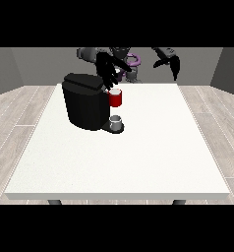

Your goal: Insert the coffee pod into the coffee machine and close the lid

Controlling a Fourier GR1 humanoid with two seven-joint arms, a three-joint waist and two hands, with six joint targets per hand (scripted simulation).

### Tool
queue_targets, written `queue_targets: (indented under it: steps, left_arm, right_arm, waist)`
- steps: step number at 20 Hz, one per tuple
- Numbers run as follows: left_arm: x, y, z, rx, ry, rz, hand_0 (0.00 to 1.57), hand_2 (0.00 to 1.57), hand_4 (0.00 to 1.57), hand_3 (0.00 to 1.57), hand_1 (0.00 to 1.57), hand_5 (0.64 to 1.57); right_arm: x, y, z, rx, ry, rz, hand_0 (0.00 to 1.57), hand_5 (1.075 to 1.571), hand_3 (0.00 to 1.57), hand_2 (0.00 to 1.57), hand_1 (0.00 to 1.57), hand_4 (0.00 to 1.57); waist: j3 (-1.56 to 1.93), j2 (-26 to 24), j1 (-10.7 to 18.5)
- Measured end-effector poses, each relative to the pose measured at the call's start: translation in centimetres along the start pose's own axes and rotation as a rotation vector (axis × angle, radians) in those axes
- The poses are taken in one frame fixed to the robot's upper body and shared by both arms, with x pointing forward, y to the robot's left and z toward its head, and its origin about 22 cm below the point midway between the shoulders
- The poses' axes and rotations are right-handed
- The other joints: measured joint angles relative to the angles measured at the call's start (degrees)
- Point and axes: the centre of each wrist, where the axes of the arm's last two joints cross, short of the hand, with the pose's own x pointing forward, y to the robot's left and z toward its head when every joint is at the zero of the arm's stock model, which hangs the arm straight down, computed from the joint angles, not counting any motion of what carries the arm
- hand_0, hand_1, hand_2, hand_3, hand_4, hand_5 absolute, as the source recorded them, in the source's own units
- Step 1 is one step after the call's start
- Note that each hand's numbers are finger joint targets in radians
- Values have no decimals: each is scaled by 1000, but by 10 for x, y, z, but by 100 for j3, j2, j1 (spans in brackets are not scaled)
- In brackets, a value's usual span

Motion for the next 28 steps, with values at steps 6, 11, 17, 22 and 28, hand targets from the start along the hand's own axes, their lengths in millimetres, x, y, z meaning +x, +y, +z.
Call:
queue_targets:
  steps: [6,11,17,22,28]
  left_arm:
    - [12,-8,-14,-56,-51,-1,0,0,395,0,0,1571]
    - [29,-14,-29,-93,-110,-14,0,0,352,0,0,1571]
    - [43,-6,-35,-99,-150,-23,0,0,312,0,0,1571]
    - [47,8,-34,-83,-154,-26,0,0,318,0,0,1571]
    - [31,7,-18,-57,-111,4,0,0,248,0,0,1571]
  right_arm:
    - [25,-34,7,-84,20,38,0,1571,0,0,0,0]
    - [63,-16,16,-32,-231,13,0,1571,0,0,0,0]
    - [90,6,16,41,-426,-46,0,1571,0,0,0,98]
    - [101,16,10,78,-497,-72,0,1571,0,0,0,0]
    - [80,58,11,171,-559,-104,0,1571,0,0,0,219]
  waist:
    - [43,281,441]
    - [-97,610,981]
    - [-195,941,1160]
    - [-215,1020,1068]
    - [-220,726,767]
